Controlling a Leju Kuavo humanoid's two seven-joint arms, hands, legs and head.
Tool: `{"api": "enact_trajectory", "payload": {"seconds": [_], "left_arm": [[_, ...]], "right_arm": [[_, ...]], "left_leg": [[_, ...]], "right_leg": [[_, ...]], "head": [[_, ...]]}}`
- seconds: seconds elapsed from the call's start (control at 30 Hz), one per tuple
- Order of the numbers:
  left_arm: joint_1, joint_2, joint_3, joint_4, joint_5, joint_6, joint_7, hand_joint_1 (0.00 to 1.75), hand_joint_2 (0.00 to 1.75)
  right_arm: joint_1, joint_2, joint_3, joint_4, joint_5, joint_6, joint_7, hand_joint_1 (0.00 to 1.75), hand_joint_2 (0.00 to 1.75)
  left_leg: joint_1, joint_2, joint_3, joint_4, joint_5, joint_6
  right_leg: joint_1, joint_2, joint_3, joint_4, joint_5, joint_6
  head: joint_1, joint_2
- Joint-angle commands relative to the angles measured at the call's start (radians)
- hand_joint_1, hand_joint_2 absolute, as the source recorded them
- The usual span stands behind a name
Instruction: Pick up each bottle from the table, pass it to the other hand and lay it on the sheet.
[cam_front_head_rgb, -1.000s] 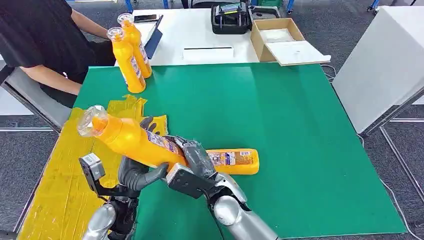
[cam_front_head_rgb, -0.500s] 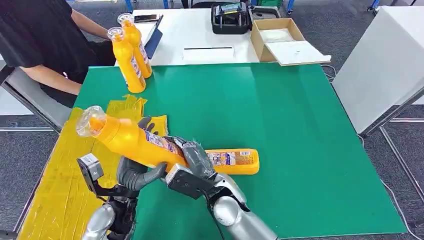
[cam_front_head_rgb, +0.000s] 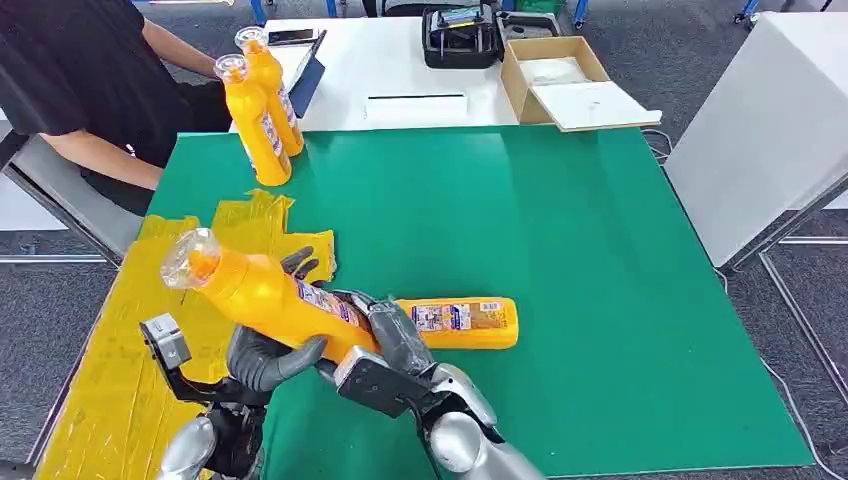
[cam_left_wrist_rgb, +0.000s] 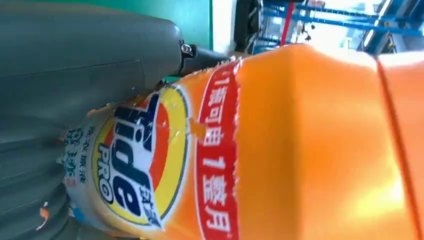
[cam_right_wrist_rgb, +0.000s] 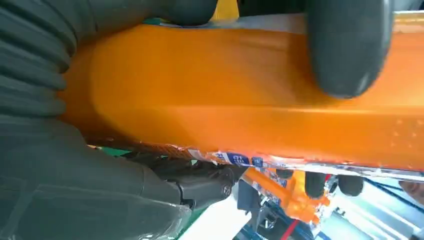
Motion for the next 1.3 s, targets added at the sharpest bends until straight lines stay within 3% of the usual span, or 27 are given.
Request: {"api": "enact_trajectory", "payload": {"seconds": [0.03, 0.07, 0.1, 0.13, 0.17, 0.7, 0.83, 0.9, 0.97, 1.0, 1.03, 1.3], "left_arm": [[-0.069, 0.016, 0.058, 0.061, 0.033, -0.012, -0.001, 0.42, 1.75], [-0.066, 0.016, 0.061, 0.054, 0.034, -0.013, -0.001, 0.70, 1.75], [-0.063, 0.017, 0.062, 0.054, 0.034, -0.013, -0.001, 1.43, 1.75], [-0.054, 0.016, 0.061, 0.043, 0.034, -0.015, -0.001, 1.69, 1.75], [-0.050, 0.016, 0.063, 0.037, 0.034, -0.016, -0.001, 1.75, 1.75], [-0.024, 0.018, 0.040, 0.009, 0.029, -0.042, 0.000, 1.75, 1.75], [-0.022, 0.014, 0.040, 0.004, 0.029, -0.044, 0.000, 1.75, 1.75], [-0.020, 0.011, 0.053, 0.003, 0.032, -0.047, 0.001, 1.75, 1.75], [-0.013, 0.009, 0.066, -0.001, 0.033, -0.046, 0.003, 1.75, 1.75], [-0.004, 0.010, 0.074, -0.009, 0.034, -0.052, 0.003, 1.75, 1.75], [0.000, 0.009, 0.078, -0.012, 0.034, -0.054, 0.003, 1.75, 1.75], [0.011, 0.000, 0.089, -0.009, 0.034, -0.073, 0.001, 1.75, 1.75]], "right_arm": [[0.030, -0.068, 0.048, -0.011, 0.007, 0.004, 0.002, 1.66, 1.75], [0.028, -0.069, 0.049, -0.010, 0.007, 0.004, 0.002, 1.68, 1.75], [0.027, -0.070, 0.048, -0.009, 0.007, 0.004, 0.002, 1.66, 1.75], [0.024, -0.069, 0.050, -0.005, 0.008, 0.005, 0.002, 1.68, 1.75], [0.022, -0.070, 0.050, -0.003, 0.006, 0.006, 0.002, 1.68, 1.75], [0.018, -0.074, 0.055, -0.006, -0.002, 0.011, -0.001, 1.64, 1.75], [0.017, -0.075, 0.055, -0.003, -0.004, 0.012, -0.001, 1.73, 1.75], [0.021, -0.083, 0.048, -0.017, -0.005, -0.004, 0.001, 1.64, 1.75], [0.029, -0.102, 0.026, -0.056, 0.012, -0.048, 0.002, 0.00, 1.75], [0.036, -0.121, -0.003, -0.099, 0.005, -0.051, 0.009, 0.00, 1.75], [0.043, -0.137, -0.029, -0.136, 0.005, -0.056, 0.015, 0.00, 0.00], [0.078, -0.186, -0.167, -0.292, 0.037, -0.043, 0.033, 0.00, 0.00]], "left_leg": [[0.001, -0.003, 0.003, -0.001, 0.000, -0.002], [0.001, -0.004, 0.004, 0.000, -0.001, -0.003], [0.001, -0.003, 0.003, -0.001, 0.000, -0.003], [0.001, -0.002, 0.003, -0.001, 0.000, -0.002], [0.001, -0.003, 0.004, -0.001, -0.001, -0.003], [0.001, -0.002, 0.003, 0.000, -0.001, -0.003], [0.001, -0.002, 0.004, 0.000, -0.002, -0.003], [0.001, -0.002, 0.004, 0.000, -0.001, -0.003], [0.001, -0.002, 0.002, 0.000, 0.000, -0.002], [0.001, -0.002, 0.003, 0.000, -0.001, -0.003], [0.001, -0.002, 0.003, 0.000, -0.001, -0.002], [0.000, -0.002, 0.002, 0.001, -0.001, -0.002]], "right_leg": [[0.001, -0.005, 0.004, -0.001, -0.001, -0.001], [0.001, -0.007, 0.006, -0.001, -0.002, -0.001], [0.001, -0.006, 0.005, -0.001, -0.001, -0.001], [0.001, -0.004, 0.004, -0.001, -0.001, -0.001], [0.001, -0.005, 0.005, -0.001, -0.001, -0.001], [0.001, -0.005, 0.004, -0.001, -0.001, -0.001], [0.001, -0.005, 0.006, -0.001, -0.002, -0.001], [0.001, -0.006, 0.006, -0.001, -0.002, -0.001], [0.001, -0.004, 0.003, -0.001, -0.001, 0.000], [0.001, -0.005, 0.005, -0.001, -0.002, -0.001], [0.001, -0.005, 0.004, -0.001, -0.001, 0.000], [0.000, -0.004, 0.003, 0.000, -0.001, 0.000]], "head": [[0.000, 0.000], [0.000, 0.000], [0.000, 0.000], [0.000, 0.000], [0.001, 0.000], [0.000, 0.000], [0.000, 0.000], [0.000, 0.000], [0.000, 0.000], [0.000, 0.000], [0.000, 0.000], [0.000, 0.000]]}}
